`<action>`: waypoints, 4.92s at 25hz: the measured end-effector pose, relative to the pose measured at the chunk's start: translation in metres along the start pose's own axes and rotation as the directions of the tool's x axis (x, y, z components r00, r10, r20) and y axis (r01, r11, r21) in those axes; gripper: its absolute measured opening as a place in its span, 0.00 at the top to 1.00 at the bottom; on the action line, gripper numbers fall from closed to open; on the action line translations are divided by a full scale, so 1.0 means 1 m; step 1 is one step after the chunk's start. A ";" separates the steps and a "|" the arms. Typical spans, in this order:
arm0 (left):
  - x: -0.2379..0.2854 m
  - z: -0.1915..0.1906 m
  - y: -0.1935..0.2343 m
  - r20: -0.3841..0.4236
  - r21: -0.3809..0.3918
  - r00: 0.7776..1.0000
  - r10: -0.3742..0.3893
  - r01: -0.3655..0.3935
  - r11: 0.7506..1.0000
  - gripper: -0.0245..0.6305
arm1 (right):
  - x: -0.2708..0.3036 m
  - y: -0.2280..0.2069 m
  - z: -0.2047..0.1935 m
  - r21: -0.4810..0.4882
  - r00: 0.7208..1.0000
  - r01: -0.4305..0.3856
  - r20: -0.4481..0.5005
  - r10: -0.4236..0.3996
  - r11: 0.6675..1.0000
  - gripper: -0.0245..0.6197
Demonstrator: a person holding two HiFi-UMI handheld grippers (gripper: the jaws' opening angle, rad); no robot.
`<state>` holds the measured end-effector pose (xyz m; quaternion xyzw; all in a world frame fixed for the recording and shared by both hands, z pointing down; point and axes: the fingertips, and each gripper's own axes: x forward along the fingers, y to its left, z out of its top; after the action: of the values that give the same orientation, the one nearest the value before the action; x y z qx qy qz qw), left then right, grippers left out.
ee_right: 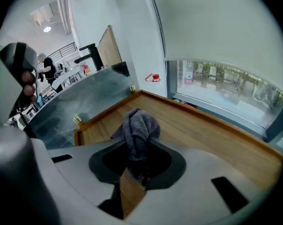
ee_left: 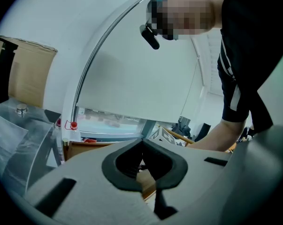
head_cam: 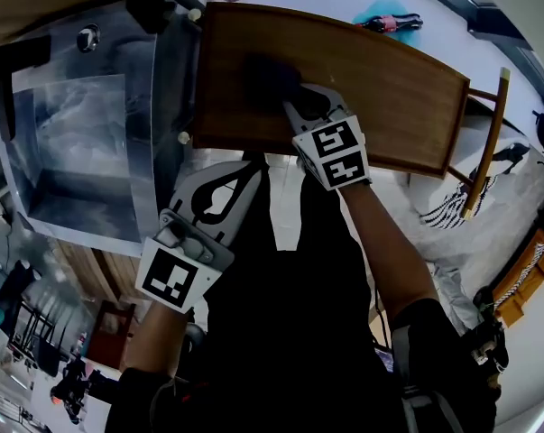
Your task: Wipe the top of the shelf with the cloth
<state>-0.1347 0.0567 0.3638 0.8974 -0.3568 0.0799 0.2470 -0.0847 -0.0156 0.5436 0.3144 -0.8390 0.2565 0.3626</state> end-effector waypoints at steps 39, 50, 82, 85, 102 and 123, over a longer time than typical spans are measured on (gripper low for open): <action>0.152 -0.002 -0.145 -0.130 0.096 0.958 -0.257 0.270 0.958 0.93 | -0.144 -0.172 -0.124 0.270 0.970 0.227 0.021 -0.241 0.936 0.83; 0.184 -0.008 -0.178 -0.171 0.111 0.935 -0.310 0.331 0.937 0.93 | -0.183 -0.218 -0.161 0.338 0.942 0.317 -0.003 -0.335 0.886 0.83; 0.046 0.009 -0.047 -0.014 0.051 1.000 -0.026 0.027 0.998 0.93 | -0.086 -0.013 -0.013 0.074 0.994 -0.014 0.106 0.006 0.997 0.83; 0.019 0.007 -0.024 0.007 0.033 1.000 0.024 -0.024 0.999 0.93 | -0.062 0.027 0.002 0.045 0.993 -0.075 0.091 0.071 0.996 0.83; -0.058 -0.015 0.031 0.051 -0.045 0.988 0.149 -0.147 0.988 0.93 | 0.005 0.117 0.004 -0.054 0.982 -0.187 -0.019 0.186 0.981 0.83; -0.002 -0.011 -0.012 0.022 0.016 0.999 0.047 -0.047 0.999 0.93 | -0.034 0.052 -0.048 0.046 0.996 -0.085 -0.019 0.086 0.995 0.83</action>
<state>-0.1281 0.0709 0.3677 0.8915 -0.3797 0.0789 0.2340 -0.0819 0.0624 0.5358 0.2838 -0.8418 0.2939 0.3528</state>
